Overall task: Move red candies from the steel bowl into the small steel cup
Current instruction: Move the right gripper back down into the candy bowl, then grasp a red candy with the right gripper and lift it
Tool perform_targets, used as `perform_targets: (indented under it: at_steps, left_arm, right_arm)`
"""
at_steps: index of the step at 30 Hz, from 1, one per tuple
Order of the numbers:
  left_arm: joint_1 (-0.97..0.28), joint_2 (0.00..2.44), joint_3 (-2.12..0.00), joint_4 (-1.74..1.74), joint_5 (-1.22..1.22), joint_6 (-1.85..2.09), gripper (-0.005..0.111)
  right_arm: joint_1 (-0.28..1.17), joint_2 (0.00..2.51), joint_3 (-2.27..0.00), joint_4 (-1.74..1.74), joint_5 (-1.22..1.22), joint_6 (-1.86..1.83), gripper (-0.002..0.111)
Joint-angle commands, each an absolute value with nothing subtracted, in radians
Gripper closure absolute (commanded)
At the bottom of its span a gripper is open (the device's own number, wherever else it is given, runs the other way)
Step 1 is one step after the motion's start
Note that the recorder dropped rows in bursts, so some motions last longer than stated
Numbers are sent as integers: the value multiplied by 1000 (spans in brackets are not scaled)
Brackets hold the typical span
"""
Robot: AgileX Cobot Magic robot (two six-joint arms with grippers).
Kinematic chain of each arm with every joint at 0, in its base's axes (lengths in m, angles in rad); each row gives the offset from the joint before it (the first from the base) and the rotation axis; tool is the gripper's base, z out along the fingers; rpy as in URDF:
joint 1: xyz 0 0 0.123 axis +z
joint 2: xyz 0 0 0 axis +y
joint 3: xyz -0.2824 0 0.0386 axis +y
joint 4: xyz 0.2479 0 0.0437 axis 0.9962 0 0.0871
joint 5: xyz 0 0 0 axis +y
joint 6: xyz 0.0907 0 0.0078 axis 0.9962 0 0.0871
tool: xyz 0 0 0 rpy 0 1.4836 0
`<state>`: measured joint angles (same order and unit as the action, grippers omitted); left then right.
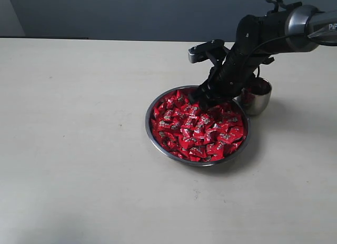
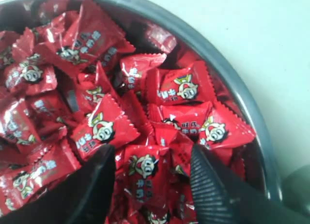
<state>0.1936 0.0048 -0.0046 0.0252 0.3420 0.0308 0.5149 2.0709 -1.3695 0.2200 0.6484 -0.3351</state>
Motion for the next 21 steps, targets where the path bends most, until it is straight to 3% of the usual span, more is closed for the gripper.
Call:
perform_targets:
  at_steps: [1, 21]
  left_arm:
    - [187, 0, 0, 27, 334, 29, 106]
    - [187, 0, 0, 27, 334, 29, 106]
  right_arm:
    - [512, 2070, -1372, 211, 629, -336, 61]
    - [512, 2070, -1372, 243, 647, -336, 61]
